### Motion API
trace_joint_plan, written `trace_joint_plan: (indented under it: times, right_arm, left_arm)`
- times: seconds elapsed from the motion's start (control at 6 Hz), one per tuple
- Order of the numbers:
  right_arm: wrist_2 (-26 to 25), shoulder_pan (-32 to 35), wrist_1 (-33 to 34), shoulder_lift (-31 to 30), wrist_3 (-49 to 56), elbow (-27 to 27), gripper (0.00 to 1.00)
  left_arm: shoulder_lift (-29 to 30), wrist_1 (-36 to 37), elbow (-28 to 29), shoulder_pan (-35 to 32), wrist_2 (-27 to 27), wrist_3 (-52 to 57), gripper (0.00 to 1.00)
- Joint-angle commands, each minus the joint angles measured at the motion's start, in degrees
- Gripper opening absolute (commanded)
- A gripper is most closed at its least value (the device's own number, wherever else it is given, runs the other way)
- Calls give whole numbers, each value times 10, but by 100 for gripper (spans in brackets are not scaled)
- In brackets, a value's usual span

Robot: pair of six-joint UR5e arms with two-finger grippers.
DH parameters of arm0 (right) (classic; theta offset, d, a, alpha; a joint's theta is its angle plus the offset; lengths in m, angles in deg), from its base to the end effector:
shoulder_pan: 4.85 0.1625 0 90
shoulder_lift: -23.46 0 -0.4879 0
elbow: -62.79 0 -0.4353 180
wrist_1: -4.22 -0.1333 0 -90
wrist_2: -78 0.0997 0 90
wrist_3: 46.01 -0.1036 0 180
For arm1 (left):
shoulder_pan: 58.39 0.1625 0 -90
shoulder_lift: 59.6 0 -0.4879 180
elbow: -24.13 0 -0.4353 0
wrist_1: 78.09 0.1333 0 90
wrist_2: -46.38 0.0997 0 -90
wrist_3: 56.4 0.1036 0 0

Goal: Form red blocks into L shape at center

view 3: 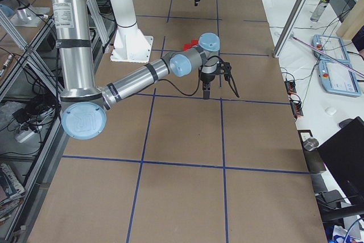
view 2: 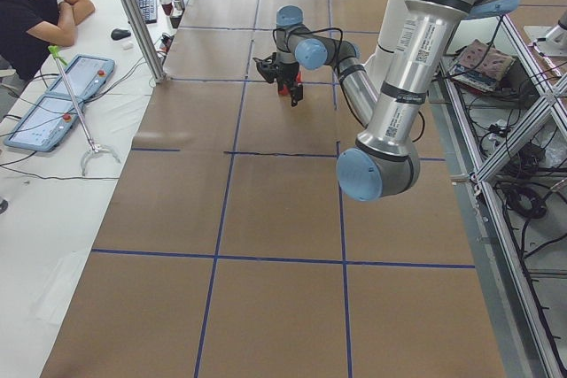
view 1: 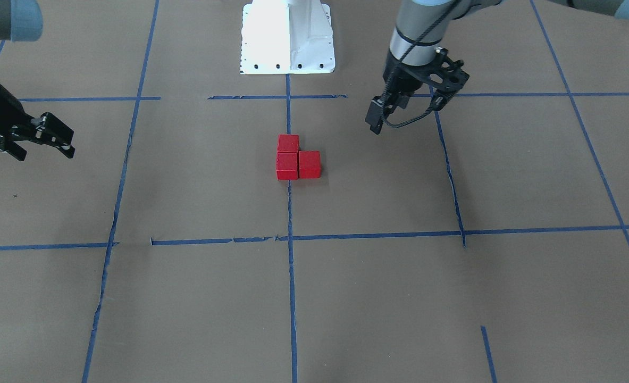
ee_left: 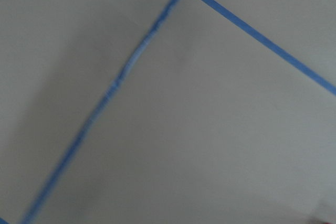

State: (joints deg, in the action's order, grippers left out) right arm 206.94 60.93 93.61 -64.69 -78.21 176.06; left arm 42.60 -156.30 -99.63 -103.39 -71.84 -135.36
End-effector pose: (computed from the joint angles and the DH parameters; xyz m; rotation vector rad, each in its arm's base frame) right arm -0.1572 -0.5156 0.4947 0.0645 -0.7918 -0.0207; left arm 0.3218 -0.4411 0.3460 -0.1483 0.7451 -0.4174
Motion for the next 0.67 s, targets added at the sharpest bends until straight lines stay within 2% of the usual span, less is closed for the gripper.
trace_joint_plan:
  times: [0.0, 0.17, 0.33, 0.5]
  right_arm:
    - [19, 67, 2, -60, 117, -2, 100]
    - [38, 111, 1, -63, 178, -39, 100]
    - [39, 143, 1, -59, 241, -79, 100]
    - [39, 153, 1, -62, 254, -90, 100]
  left_arm:
    - [-75, -4, -5, -121, -79, 254, 100]
    - [-102, -4, 17, -181, -98, 377, 100]
    - [-119, -3, 58, -248, -110, 553, 100]
    - [-120, -5, 116, -308, -133, 692, 100]
